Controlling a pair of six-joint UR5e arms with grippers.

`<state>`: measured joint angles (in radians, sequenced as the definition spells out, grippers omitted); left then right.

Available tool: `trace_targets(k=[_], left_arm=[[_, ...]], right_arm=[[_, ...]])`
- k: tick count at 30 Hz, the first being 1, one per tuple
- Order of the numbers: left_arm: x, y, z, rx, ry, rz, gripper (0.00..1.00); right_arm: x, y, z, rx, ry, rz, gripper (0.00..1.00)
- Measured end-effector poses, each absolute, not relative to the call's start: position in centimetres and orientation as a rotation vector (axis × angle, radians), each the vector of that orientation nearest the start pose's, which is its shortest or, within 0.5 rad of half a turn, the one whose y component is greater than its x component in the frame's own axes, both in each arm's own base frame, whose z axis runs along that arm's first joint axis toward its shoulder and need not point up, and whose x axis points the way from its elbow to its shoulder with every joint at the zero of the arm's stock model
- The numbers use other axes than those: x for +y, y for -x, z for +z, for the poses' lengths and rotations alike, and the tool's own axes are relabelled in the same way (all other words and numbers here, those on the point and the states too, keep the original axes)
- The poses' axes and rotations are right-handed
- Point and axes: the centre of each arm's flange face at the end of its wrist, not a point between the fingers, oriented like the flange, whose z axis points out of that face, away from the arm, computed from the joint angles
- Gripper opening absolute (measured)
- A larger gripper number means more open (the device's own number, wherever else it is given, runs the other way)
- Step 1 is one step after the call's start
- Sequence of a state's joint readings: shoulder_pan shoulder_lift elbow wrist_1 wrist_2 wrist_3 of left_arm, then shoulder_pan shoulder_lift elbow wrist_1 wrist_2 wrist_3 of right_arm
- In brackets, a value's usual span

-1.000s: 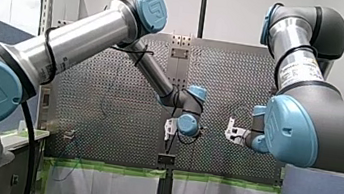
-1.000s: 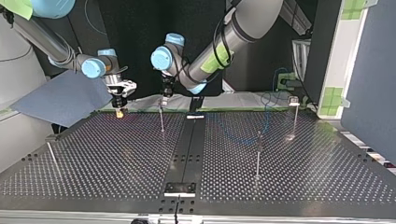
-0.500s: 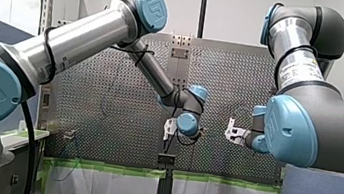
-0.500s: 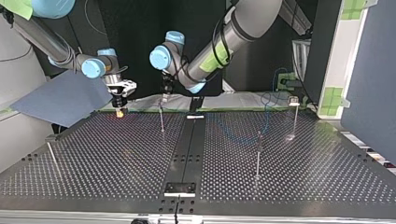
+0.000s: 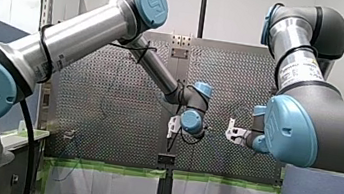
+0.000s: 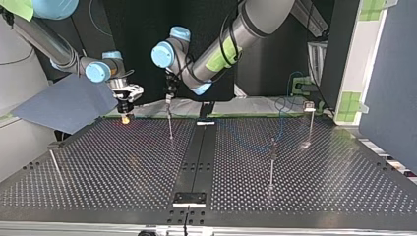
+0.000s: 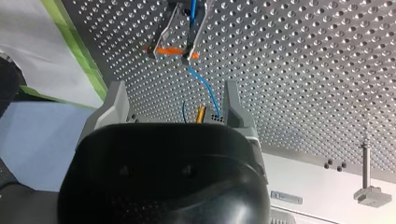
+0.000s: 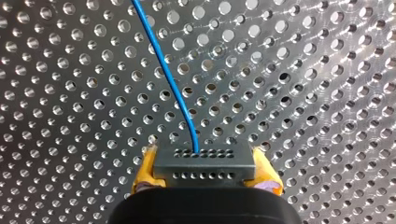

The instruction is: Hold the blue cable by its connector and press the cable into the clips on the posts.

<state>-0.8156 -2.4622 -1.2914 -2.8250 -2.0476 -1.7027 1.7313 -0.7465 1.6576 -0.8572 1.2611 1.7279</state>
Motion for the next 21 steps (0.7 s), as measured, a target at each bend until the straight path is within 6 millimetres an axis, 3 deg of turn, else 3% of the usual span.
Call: trace_targets(k=[13,21], left_arm=[[-56.8,-39.9,12.0,1.759,-0.279,-0.262,1.00],[-55.1,-38.2,13.9,1.763,-0.262,-0.234,1.00]], right_arm=[[-60.8,-26.1,3.6,-1.144,-1.540,1.625,0.00],[-60.8,-26.1,3.6,-1.143,-1.540,1.623,0.00]])
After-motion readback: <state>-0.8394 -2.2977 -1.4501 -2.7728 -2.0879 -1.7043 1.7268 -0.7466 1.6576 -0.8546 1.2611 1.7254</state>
